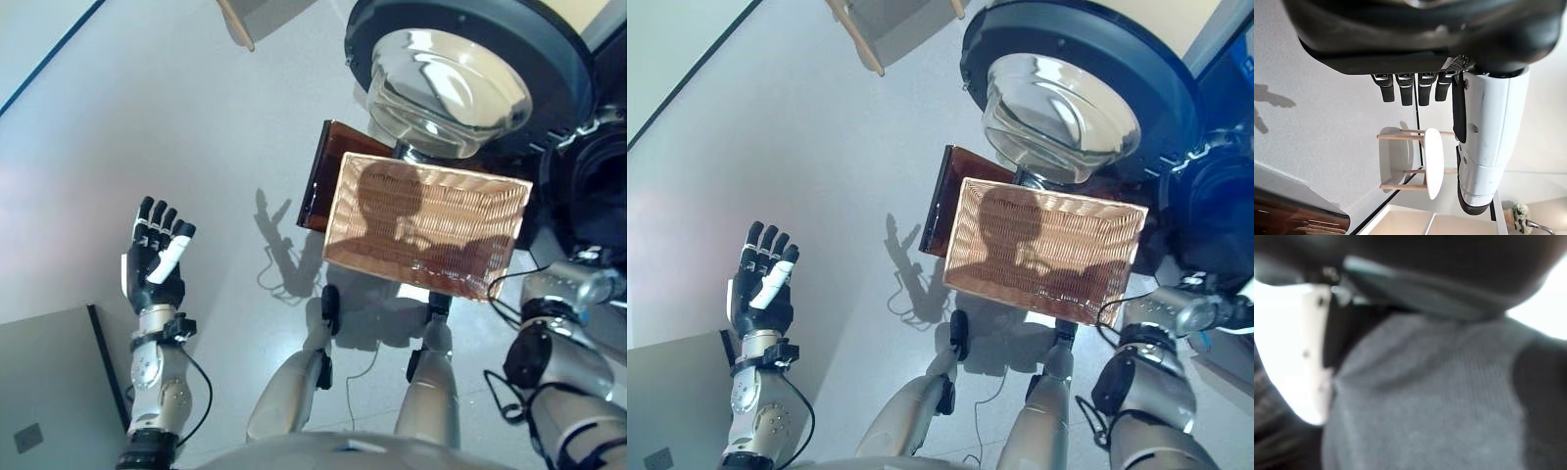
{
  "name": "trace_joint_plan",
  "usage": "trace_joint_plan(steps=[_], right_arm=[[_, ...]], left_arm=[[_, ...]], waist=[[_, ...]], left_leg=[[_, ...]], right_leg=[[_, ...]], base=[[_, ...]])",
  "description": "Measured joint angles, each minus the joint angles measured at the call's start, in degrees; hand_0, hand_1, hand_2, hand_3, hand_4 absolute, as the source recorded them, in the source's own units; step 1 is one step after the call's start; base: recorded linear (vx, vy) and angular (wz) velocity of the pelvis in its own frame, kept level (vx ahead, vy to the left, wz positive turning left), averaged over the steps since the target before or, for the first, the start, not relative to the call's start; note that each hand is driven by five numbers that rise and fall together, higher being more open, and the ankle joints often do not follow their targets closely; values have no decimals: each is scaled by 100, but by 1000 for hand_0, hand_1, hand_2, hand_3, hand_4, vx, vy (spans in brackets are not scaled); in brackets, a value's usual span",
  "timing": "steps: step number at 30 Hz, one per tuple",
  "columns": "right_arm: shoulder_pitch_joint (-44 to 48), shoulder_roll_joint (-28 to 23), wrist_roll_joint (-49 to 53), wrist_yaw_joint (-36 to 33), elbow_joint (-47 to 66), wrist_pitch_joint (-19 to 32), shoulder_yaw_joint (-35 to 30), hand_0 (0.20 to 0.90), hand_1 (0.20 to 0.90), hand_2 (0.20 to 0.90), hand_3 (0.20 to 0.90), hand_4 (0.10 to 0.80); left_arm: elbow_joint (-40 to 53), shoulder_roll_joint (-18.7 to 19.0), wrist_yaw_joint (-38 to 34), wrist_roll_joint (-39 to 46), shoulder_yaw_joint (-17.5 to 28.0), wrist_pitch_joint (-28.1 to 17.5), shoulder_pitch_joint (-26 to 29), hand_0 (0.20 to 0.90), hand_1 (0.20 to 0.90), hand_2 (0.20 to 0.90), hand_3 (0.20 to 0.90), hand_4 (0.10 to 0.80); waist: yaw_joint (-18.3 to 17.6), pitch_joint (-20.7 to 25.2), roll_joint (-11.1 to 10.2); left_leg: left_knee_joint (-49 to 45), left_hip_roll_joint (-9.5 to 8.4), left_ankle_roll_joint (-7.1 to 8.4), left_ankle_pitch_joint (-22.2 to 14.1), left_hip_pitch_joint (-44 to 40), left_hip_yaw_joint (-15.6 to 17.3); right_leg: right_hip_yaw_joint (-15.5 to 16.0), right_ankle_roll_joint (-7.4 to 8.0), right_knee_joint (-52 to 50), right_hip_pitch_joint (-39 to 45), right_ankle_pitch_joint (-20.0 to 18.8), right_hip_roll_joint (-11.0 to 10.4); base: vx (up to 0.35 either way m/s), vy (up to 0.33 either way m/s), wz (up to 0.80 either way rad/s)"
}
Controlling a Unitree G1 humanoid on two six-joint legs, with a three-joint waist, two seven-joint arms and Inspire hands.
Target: Pick up the clothes and place them into the washing machine
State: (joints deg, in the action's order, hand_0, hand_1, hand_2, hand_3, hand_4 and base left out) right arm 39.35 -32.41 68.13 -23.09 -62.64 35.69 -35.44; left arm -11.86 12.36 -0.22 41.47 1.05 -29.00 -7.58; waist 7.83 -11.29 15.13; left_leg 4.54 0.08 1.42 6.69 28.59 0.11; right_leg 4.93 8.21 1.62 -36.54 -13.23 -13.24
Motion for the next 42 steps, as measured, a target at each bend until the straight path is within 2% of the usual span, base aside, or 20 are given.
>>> trace_joint_plan(steps=[5, 15, 21, 40, 42], right_arm=[[110, -320, -23, -334, -104, 0, -73, 200, 200, 200, 200, 300], [326, -1279, -318, -821, -329, -80, -130, 200, 200, 200, 200, 300], [616, -1396, -474, -1191, -105, -79, -317, 200, 200, 200, 200, 300], [556, -1401, -980, -1331, -108, -185, -270, 200, 200, 200, 200, 300], [555, -1402, -1097, -1313, -109, -198, -97, 200, 200, 200, 200, 300]], left_arm=[[6, 15, 10, -3, -11, 1, 4, 900, 900, 900, 900, 800], [20, 118, -2, -18, 4, -1, -1, 900, 900, 900, 900, 800], [56, 123, -5, -56, 1, -2, 9, 900, 900, 900, 900, 800], [57, 148, -121, -72, 66, -22, 27, 900, 900, 900, 900, 800], [56, 152, -123, -72, 68, -27, 27, 900, 900, 900, 900, 800]], waist=[[0, 0, 67], [68, 2, 189], [56, -3, 199], [2, -66, 129], [-35, -77, 114]], left_leg=[[0, -6, 5, -6, 2, 2], [1, -35, -3, -14, 105, 35], [0, -71, -10, -29, 209, 19], [0, -117, -75, -79, 211, -18], [0, -116, -76, -78, 211, -20]], right_leg=[[-95, 0, -56, -64, 2, 0], [-240, -5, -257, -343, 55, -3], [-278, 12, -353, -510, 74, -31], [-257, 65, -434, -513, 178, -87], [-251, 66, -441, -512, 187, -87]], base=[[24, 0, -7], [26, -3, -2], [0, 0, 0], [-3, -2, 2], [13, 0, -2]])
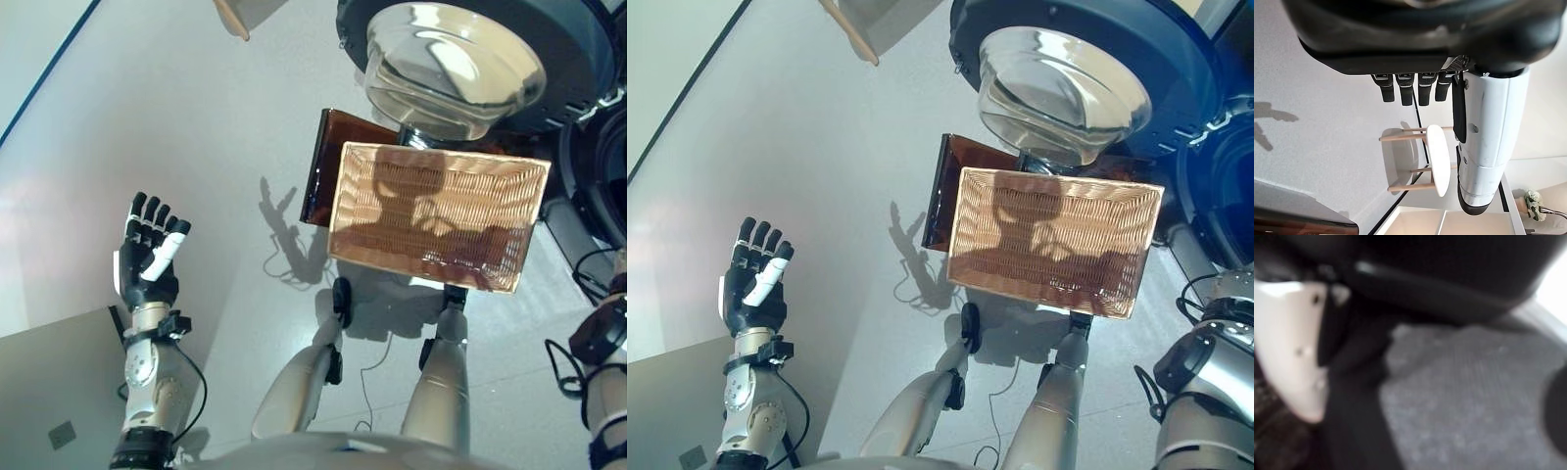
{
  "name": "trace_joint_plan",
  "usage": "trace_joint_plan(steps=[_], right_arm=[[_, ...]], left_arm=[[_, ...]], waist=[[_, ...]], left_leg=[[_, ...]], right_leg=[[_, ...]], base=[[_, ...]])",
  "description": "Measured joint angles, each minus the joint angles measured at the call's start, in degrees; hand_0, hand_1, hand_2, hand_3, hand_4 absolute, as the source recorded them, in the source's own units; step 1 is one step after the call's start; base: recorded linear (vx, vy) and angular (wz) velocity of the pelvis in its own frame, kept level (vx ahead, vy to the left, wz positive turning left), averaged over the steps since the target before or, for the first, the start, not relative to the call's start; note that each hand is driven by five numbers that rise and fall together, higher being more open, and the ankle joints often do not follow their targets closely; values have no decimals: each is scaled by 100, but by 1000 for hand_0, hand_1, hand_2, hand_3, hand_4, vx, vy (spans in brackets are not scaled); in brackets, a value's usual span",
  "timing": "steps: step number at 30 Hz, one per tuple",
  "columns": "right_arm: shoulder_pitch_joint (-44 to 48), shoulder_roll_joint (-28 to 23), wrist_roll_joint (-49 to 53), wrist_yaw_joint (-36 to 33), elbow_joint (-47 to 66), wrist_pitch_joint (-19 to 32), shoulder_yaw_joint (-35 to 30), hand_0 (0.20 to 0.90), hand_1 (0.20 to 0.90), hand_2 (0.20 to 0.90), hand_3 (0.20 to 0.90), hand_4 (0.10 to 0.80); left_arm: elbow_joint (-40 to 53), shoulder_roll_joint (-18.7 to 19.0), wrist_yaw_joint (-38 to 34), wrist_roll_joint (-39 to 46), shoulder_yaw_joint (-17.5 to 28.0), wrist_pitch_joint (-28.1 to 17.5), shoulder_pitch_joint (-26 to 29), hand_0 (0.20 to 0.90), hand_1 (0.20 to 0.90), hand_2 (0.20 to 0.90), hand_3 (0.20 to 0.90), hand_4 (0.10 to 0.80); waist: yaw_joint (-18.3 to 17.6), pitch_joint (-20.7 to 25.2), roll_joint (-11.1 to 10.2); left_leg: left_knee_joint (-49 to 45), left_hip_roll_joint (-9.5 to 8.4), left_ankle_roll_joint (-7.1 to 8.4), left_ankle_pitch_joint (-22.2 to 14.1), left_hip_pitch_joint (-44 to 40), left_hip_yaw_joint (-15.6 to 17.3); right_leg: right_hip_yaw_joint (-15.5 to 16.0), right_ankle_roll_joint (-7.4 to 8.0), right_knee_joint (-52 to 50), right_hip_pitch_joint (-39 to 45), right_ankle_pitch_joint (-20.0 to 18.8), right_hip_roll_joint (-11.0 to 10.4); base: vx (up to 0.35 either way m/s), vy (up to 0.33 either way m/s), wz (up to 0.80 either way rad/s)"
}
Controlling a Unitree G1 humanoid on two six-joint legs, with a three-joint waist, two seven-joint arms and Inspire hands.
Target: Pick up the clothes and place them into the washing machine
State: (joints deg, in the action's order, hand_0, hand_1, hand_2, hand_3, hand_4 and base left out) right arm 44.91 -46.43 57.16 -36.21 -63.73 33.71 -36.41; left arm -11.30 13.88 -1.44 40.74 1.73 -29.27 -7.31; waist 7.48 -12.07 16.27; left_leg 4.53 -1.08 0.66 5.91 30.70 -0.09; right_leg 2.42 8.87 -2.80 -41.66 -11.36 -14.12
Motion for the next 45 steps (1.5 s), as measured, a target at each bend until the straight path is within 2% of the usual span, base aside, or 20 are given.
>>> trace_joint_plan(steps=[4, 5, 29, 32, 34, 38, 45], right_arm=[[7, -17, -286, 243, 181, -3, 271, 200, 200, 200, 200, 300], [19, -21, -277, 272, 229, -3, 266, 900, 900, 900, 900, 800], [-118, 30, -253, 361, 153, -186, 321, 900, 900, 900, 900, 800], [-280, 244, -280, 507, 197, -260, 481, 900, 900, 900, 900, 800], [-475, 620, -473, 636, 203, -281, 696, 900, 900, 900, 900, 800], [-651, 828, -753, 833, -246, -598, 1042, 900, 900, 900, 900, 800], [-1040, 1204, -1240, 1131, -229, -925, 1284, 900, 900, 900, 900, 800]], left_arm=[[6, 2, 11, -7, 2, -2, 22, 900, 900, 900, 900, 800], [5, 4, 10, -2, 8, -3, 22, 900, 900, 900, 900, 800], [1, 28, 17, 19, 271, -4, 23, 900, 900, 900, 900, 800], [0, 15, 13, 34, 278, -8, 25, 900, 900, 900, 900, 800], [0, 14, 33, 33, 270, -7, 44, 900, 900, 900, 900, 800], [-9, 17, 112, 38, 273, -3, 71, 900, 900, 900, 900, 800], [-7, 46, 112, -74, 321, -3, 79, 900, 900, 900, 900, 800]], waist=[[-55, -41, -55], [-56, -58, -77], [-126, -111, -150], [-218, -135, -183], [-303, -175, -320], [-313, -181, -476], [-309, -165, -520]], left_leg=[[0, 10, 0, 0, -11, -3], [0, 14, 0, 0, -19, -8], [-2, 30, 7, 8, -74, -75], [-2, 42, 9, 10, -151, -108], [-1, 61, 11, 9, -254, -109], [-1, 56, 26, 21, -411, -141], [-1, 55, 31, 24, -557, -143]], right_leg=[[4, 0, -2, 8, 1, 12], [8, -2, -3, 17, 2, 15], [121, -12, -13, 141, 7, 11], [151, -22, -10, 242, 14, 20], [158, -39, -11, 339, 25, 33], [218, -44, -8, 542, 29, 14], [245, -32, -2, 719, 43, 4]], base=[[16, -2, 2], [-32, 0, 6], [-14, -1, 2], [0, 1, 0], [15, 3, 4], [10, 6, 1], [-8, 8, -3]])
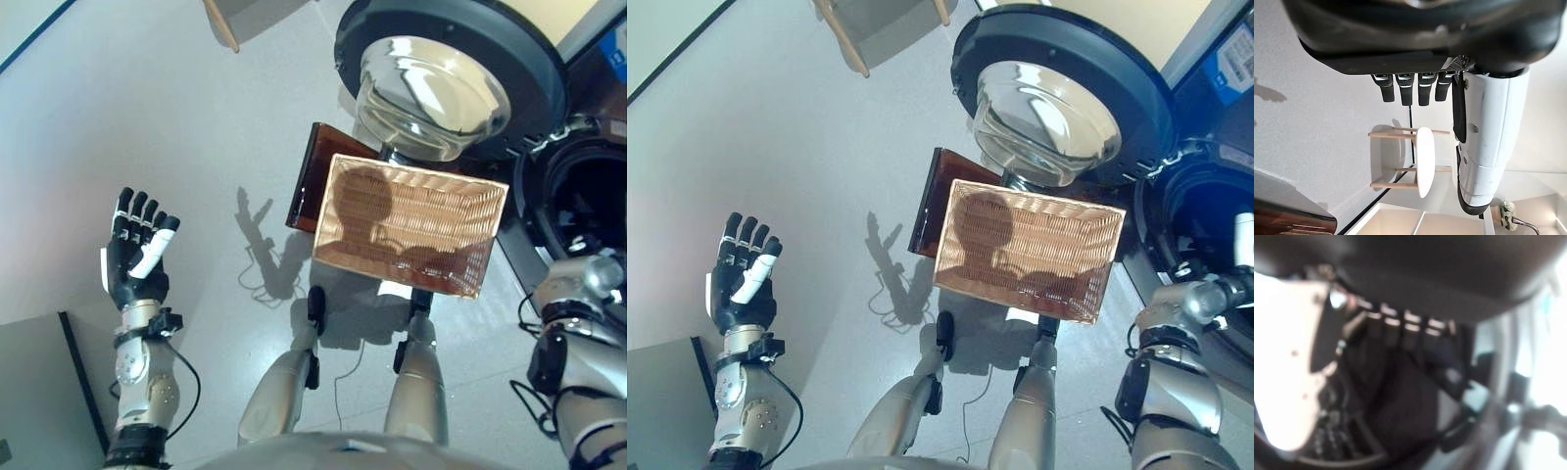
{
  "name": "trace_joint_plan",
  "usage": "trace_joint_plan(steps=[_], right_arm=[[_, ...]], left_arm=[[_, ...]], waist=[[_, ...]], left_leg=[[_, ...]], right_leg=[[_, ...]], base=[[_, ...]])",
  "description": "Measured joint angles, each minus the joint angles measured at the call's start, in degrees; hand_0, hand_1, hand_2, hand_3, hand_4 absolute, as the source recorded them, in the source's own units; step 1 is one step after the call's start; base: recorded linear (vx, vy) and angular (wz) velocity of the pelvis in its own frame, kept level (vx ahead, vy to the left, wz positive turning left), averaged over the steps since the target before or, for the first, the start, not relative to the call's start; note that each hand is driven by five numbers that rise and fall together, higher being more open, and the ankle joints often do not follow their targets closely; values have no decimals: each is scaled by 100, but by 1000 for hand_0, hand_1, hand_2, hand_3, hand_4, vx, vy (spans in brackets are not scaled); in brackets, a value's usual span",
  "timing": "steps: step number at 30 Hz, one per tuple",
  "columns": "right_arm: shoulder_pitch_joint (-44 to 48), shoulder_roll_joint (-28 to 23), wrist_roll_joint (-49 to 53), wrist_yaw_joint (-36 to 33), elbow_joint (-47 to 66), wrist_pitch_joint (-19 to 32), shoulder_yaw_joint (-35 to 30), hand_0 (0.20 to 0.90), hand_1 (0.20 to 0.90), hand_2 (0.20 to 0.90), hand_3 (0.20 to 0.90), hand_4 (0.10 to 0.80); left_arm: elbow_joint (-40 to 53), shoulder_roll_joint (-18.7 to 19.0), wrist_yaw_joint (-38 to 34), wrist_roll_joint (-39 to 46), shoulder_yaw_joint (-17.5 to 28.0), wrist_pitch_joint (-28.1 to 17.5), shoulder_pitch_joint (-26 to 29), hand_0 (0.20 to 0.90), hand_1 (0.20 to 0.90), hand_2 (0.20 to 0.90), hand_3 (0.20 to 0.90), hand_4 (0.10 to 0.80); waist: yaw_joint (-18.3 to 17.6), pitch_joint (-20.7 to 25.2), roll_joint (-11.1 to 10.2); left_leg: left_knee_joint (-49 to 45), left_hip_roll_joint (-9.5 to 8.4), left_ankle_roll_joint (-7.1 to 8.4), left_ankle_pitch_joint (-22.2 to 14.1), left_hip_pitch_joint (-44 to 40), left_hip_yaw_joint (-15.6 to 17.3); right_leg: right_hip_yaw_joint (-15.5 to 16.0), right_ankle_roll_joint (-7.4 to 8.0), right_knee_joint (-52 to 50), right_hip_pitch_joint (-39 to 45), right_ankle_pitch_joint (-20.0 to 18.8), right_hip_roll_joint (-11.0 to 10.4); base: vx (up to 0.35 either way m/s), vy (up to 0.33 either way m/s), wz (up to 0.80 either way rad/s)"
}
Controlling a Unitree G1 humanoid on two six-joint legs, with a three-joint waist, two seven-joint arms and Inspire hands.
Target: Pick up the clothes and place them into the washing machine
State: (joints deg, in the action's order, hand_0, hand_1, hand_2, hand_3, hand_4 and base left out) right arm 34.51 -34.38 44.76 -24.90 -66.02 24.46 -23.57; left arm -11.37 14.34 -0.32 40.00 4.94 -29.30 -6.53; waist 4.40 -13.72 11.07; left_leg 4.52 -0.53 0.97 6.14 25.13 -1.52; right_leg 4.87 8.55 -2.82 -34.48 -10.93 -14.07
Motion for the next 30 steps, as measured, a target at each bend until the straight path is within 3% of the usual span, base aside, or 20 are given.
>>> trace_joint_plan(steps=[7, 16, 19, 27, 30], right_arm=[[-714, 265, -917, -1, 612, -213, 400, 900, 900, 900, 900, 800], [-1706, 1104, -1957, 88, 837, -369, 937, 900, 900, 900, 900, 800], [-2169, 1362, -2357, 250, 915, -470, 1470, 900, 900, 900, 900, 800], [-2666, 1564, -3010, 400, 1110, -689, 1990, 900, 900, 900, 900, 800], [-2950, 1655, -3383, 533, 1204, -705, 2201, 900, 900, 900, 900, 800]], left_arm=[[-3, -43, -140, -167, 176, -1, 38, 900, 900, 900, 900, 800], [-194, -117, -175, -430, 327, 9, -18, 900, 900, 900, 900, 800], [-669, -103, -346, -509, 426, 28, -101, 900, 900, 900, 900, 800], [-1237, -177, -488, -693, 477, 223, -122, 900, 900, 900, 900, 800], [-1330, -173, -509, -884, 569, 273, -279, 900, 900, 900, 900, 800]], waist=[[-41, 16, -63], [-104, 174, -574], [-158, 336, -796], [-175, 412, -925], [-156, 682, -1011]], left_leg=[[-1, 16, -1, 0, -15, 20], [3, 192, 122, -127, -730, 27], [4, 323, 167, -206, -1129, 31], [9, 497, 239, -334, -1832, 58], [34, 571, 307, -416, -1954, 97]], right_leg=[[1, 0, 9, 16, -4, 20], [143, -48, 322, 935, 22, 181], [218, -89, 646, 1484, -37, 324], [250, -168, 757, 2227, 11, 491], [246, -159, 759, 2326, 114, 577]], base=[[-10, 1, -4], [80, -42, 0], [99, -48, -6], [83, -29, -3], [57, -20, -1]])
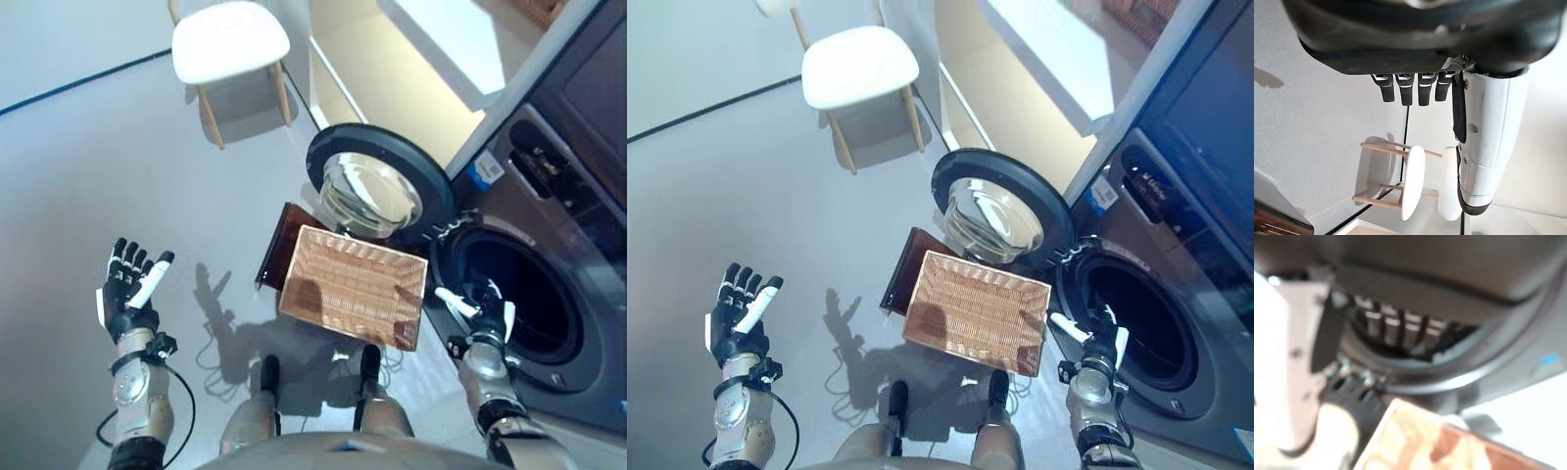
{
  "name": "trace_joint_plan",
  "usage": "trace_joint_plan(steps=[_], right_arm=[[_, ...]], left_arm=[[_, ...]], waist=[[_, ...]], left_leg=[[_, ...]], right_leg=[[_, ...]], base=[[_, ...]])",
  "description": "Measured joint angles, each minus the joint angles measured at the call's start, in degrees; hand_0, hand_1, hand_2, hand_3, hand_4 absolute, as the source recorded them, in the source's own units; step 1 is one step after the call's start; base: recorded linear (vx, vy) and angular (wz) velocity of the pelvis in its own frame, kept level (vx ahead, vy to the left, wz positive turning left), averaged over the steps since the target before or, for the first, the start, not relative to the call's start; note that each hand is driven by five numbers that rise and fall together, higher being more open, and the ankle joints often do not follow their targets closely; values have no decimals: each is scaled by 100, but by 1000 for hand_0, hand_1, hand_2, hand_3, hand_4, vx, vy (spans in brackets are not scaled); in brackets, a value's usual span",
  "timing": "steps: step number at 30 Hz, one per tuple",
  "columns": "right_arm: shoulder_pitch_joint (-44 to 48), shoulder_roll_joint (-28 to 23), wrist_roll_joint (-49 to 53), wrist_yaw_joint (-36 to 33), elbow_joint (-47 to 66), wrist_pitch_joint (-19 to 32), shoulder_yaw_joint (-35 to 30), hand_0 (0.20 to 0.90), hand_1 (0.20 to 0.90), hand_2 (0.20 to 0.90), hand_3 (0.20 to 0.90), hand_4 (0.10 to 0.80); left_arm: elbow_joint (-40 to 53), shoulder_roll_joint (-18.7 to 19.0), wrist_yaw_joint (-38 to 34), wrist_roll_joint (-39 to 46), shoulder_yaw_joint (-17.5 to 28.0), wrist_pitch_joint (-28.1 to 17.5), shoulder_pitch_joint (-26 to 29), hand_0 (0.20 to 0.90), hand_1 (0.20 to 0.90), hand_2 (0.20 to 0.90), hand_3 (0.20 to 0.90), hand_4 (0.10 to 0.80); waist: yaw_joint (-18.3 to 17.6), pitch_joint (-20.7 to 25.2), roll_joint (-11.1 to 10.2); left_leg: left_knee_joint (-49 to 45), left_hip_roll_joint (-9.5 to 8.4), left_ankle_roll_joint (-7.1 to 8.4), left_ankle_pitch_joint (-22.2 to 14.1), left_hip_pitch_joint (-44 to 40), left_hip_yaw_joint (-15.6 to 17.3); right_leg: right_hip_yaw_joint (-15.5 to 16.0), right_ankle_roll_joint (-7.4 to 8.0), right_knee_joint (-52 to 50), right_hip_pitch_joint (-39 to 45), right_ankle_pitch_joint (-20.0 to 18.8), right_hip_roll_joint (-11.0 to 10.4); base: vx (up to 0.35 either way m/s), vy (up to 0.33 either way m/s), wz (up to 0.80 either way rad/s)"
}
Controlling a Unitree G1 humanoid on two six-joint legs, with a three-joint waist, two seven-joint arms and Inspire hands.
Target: Pick up the clothes and place them into the washing machine
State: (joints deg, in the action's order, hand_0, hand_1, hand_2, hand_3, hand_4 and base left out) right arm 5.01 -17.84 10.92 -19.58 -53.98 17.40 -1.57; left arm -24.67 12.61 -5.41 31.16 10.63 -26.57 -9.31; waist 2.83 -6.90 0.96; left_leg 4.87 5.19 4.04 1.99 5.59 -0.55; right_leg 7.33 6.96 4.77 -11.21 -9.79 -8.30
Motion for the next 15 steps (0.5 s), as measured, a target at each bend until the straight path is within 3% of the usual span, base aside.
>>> trace_joint_plan(steps=[6, 15], right_arm=[[-395, 80, -497, 96, -98, -139, 163, 900, 900, 900, 900, 800], [-769, 178, -451, 186, 304, -243, 165, 900, 900, 900, 900, 800]], left_arm=[[-480, -41, -123, -365, 3, 124, -77, 900, 900, 900, 900, 800], [-518, -73, -216, -796, -6, 297, -410, 900, 900, 900, 900, 800]], waist=[[69, 251, -98], [116, 584, -195]], left_leg=[[1, 113, 27, -58, -431, -2], [2, 167, 45, -94, -753, -26]], right_leg=[[34, -57, 22, 464, 91, 118], [111, -52, 24, 793, 142, 163]], base=[[61, -18, 3], [23, -5, 2]])
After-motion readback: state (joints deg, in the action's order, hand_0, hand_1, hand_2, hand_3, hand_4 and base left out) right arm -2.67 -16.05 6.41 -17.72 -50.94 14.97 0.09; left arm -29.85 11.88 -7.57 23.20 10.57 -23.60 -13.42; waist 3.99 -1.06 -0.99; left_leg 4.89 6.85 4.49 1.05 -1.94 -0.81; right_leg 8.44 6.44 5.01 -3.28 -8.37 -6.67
